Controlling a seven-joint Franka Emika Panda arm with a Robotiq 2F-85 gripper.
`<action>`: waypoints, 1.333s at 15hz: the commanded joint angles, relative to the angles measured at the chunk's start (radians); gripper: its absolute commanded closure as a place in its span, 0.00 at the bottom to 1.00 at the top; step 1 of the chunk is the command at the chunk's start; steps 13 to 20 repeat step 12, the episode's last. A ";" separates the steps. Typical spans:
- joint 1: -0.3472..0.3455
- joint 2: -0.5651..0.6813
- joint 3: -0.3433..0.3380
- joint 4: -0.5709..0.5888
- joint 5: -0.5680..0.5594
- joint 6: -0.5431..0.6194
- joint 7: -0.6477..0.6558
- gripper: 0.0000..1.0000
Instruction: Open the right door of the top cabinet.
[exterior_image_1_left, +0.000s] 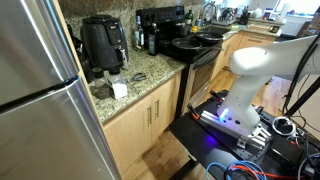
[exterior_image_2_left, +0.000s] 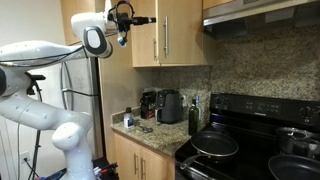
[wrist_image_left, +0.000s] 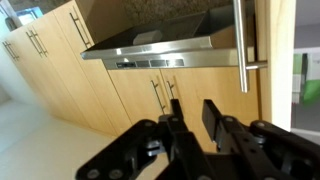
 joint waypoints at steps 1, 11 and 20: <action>0.037 0.024 0.082 0.008 0.131 0.144 0.045 0.41; 0.073 0.005 0.138 0.000 0.227 0.205 0.012 0.12; 0.072 0.005 0.138 0.000 0.227 0.205 0.012 0.12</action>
